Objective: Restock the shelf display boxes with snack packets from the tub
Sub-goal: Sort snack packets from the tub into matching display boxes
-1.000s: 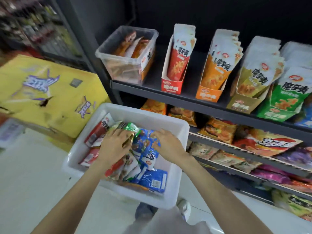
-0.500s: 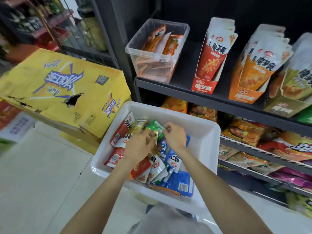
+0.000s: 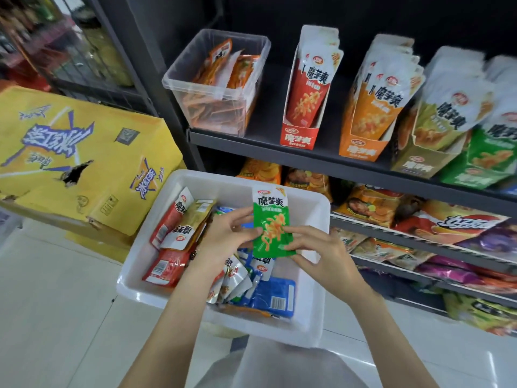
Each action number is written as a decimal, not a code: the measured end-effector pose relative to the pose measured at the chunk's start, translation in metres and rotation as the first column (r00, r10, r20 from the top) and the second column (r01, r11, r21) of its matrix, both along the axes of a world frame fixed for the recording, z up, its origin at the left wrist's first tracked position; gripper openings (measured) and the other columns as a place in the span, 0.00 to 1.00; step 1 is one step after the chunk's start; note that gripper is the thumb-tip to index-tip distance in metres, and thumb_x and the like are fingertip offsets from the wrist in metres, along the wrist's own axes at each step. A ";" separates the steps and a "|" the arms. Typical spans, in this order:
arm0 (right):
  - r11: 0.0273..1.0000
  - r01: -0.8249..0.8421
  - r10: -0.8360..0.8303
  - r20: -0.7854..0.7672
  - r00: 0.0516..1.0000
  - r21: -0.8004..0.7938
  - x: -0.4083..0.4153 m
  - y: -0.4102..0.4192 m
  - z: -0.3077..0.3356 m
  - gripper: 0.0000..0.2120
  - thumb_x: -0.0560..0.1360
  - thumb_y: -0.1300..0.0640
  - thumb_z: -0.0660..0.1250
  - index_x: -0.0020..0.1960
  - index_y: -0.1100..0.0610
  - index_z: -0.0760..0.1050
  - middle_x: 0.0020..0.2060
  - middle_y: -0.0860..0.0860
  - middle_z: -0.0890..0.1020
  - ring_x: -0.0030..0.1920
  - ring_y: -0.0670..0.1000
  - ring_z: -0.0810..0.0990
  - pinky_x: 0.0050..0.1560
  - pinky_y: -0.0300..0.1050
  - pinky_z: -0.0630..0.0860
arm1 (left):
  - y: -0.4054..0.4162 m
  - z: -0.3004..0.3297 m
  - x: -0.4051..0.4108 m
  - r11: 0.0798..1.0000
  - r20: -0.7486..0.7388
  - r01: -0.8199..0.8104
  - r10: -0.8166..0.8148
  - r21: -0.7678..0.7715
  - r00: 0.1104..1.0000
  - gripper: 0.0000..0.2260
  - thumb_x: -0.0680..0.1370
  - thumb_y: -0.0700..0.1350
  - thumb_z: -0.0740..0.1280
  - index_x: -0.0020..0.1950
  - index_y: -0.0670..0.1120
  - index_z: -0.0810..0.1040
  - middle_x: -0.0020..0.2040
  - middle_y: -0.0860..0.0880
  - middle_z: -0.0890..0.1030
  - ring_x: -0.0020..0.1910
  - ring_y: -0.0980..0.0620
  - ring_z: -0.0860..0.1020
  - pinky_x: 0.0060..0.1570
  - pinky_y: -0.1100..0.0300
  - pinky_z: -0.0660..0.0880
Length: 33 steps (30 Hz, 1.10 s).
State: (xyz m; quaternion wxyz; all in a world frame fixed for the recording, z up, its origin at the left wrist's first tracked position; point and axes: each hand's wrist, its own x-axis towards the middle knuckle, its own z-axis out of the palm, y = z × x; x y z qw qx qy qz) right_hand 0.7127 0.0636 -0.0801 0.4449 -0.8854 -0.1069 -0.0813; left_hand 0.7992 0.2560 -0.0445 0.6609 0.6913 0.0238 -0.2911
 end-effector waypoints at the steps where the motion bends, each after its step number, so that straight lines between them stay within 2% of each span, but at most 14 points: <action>1: 0.998 0.013 -0.008 -0.070 0.998 0.067 -0.004 -0.005 0.004 0.16 0.71 0.67 0.71 0.56 0.54 0.79 0.64 0.48 0.76 0.60 0.41 0.76 0.57 0.39 0.77 | -0.003 0.004 -0.003 0.999 0.042 0.027 -0.029 0.026 0.999 0.22 0.73 0.31 0.69 0.61 0.52 0.76 0.51 0.57 0.81 0.44 0.54 0.83 0.39 0.62 0.79; 3: 0.965 0.078 -0.019 -0.229 0.973 0.249 -0.012 -0.016 0.016 0.26 0.74 0.67 0.68 0.67 0.48 0.70 0.67 0.44 0.72 0.64 0.44 0.74 0.60 0.41 0.75 | -0.008 0.011 -0.006 0.993 0.147 0.083 -0.095 0.087 0.985 0.22 0.72 0.33 0.71 0.57 0.57 0.76 0.53 0.59 0.81 0.45 0.56 0.82 0.44 0.61 0.79; 6: 0.827 0.276 -0.117 -0.330 0.937 0.490 -0.014 -0.028 0.035 0.30 0.77 0.62 0.67 0.72 0.43 0.60 0.64 0.40 0.73 0.62 0.44 0.75 0.60 0.47 0.75 | -0.022 0.026 -0.005 0.958 0.341 0.204 -0.264 0.202 0.902 0.24 0.71 0.35 0.72 0.54 0.63 0.75 0.50 0.63 0.81 0.42 0.61 0.81 0.47 0.64 0.78; 10: 0.699 0.498 -0.366 -0.341 0.866 0.513 -0.011 -0.053 0.057 0.34 0.75 0.63 0.68 0.73 0.46 0.55 0.50 0.40 0.80 0.48 0.39 0.81 0.46 0.36 0.78 | -0.063 0.035 -0.002 0.882 0.445 0.388 -0.470 0.267 0.763 0.24 0.73 0.34 0.70 0.54 0.64 0.73 0.49 0.62 0.79 0.41 0.63 0.78 0.41 0.70 0.74; 12: 0.721 0.527 -0.454 -0.268 0.850 0.450 -0.016 -0.071 0.065 0.29 0.73 0.64 0.70 0.67 0.44 0.62 0.49 0.44 0.82 0.46 0.40 0.82 0.42 0.34 0.78 | -0.088 0.036 -0.001 0.851 0.519 0.406 -0.526 0.334 0.674 0.24 0.73 0.34 0.70 0.55 0.63 0.73 0.48 0.62 0.79 0.41 0.63 0.78 0.42 0.67 0.75; 14: 0.732 0.564 -0.530 -0.200 0.824 0.382 -0.025 -0.091 0.074 0.19 0.73 0.62 0.71 0.55 0.43 0.68 0.49 0.46 0.83 0.42 0.41 0.82 0.36 0.37 0.79 | -0.116 0.037 0.000 0.851 0.622 0.354 -0.525 0.388 0.581 0.23 0.73 0.35 0.71 0.58 0.60 0.76 0.47 0.61 0.80 0.42 0.63 0.79 0.44 0.64 0.77; 16: 0.693 0.609 -0.622 -0.106 0.776 0.386 -0.037 -0.114 0.084 0.15 0.74 0.62 0.70 0.48 0.45 0.68 0.46 0.44 0.83 0.37 0.41 0.82 0.31 0.35 0.77 | -0.145 0.040 -0.001 0.897 0.711 0.305 -0.439 0.319 0.549 0.20 0.73 0.36 0.71 0.62 0.53 0.77 0.49 0.59 0.81 0.45 0.63 0.80 0.45 0.66 0.77; 19: 0.582 0.677 -0.795 0.139 0.590 0.451 -0.056 -0.154 0.106 0.15 0.76 0.62 0.68 0.51 0.45 0.67 0.42 0.38 0.82 0.39 0.37 0.81 0.36 0.31 0.76 | -0.186 0.047 0.000 0.953 0.810 0.223 -0.295 0.207 0.507 0.17 0.75 0.41 0.70 0.63 0.49 0.76 0.54 0.56 0.81 0.51 0.60 0.79 0.49 0.62 0.77; 21: 0.506 0.697 -0.863 0.291 0.414 0.509 -0.065 -0.182 0.115 0.14 0.77 0.64 0.66 0.53 0.48 0.66 0.43 0.36 0.81 0.42 0.35 0.79 0.41 0.31 0.76 | -0.213 0.049 0.004 0.947 0.877 0.158 -0.320 0.280 0.359 0.15 0.76 0.44 0.69 0.63 0.49 0.77 0.56 0.54 0.81 0.55 0.55 0.78 0.54 0.58 0.75; 23: 0.475 0.720 -0.873 0.374 0.313 0.506 -0.064 -0.208 0.118 0.12 0.78 0.62 0.66 0.52 0.48 0.65 0.43 0.33 0.80 0.42 0.35 0.77 0.43 0.38 0.77 | -0.241 0.048 0.006 0.923 0.903 0.098 -0.385 0.373 0.188 0.13 0.76 0.45 0.67 0.61 0.49 0.78 0.55 0.52 0.81 0.56 0.50 0.77 0.56 0.53 0.73; 25: 0.495 0.753 -0.851 0.415 0.321 0.433 -0.056 -0.232 0.117 0.10 0.78 0.58 0.65 0.52 0.46 0.65 0.41 0.33 0.79 0.39 0.38 0.77 0.39 0.38 0.74 | -0.269 0.044 0.006 0.891 0.890 0.041 -0.453 0.452 0.042 0.12 0.76 0.46 0.67 0.59 0.49 0.79 0.54 0.51 0.81 0.56 0.47 0.76 0.56 0.50 0.70; 28: 0.575 0.789 -0.779 0.438 0.449 0.215 -0.038 -0.267 0.113 0.04 0.78 0.55 0.65 0.52 0.51 0.71 0.38 0.43 0.77 0.35 0.50 0.78 0.36 0.36 0.73 | -0.305 0.035 0.006 0.846 0.832 -0.077 -0.532 0.527 -0.154 0.11 0.74 0.47 0.69 0.56 0.49 0.81 0.52 0.51 0.82 0.55 0.45 0.76 0.57 0.48 0.68; 30: 0.609 0.793 -0.711 0.445 0.544 0.003 -0.025 -0.285 0.111 0.09 0.78 0.55 0.66 0.55 0.58 0.73 0.35 0.46 0.75 0.34 0.48 0.75 0.35 0.36 0.72 | -0.320 0.030 0.008 0.842 0.814 -0.139 -0.539 0.521 -0.216 0.10 0.73 0.47 0.71 0.53 0.49 0.82 0.50 0.51 0.82 0.53 0.45 0.77 0.57 0.49 0.64; 33: 0.617 0.744 -0.623 0.419 0.661 -0.256 -0.006 -0.300 0.109 0.12 0.76 0.56 0.67 0.58 0.61 0.74 0.34 0.56 0.80 0.34 0.56 0.78 0.35 0.48 0.76 | -0.331 0.025 0.012 0.844 0.804 -0.186 -0.536 0.503 -0.257 0.07 0.73 0.48 0.70 0.49 0.50 0.83 0.48 0.52 0.82 0.52 0.46 0.76 0.57 0.50 0.61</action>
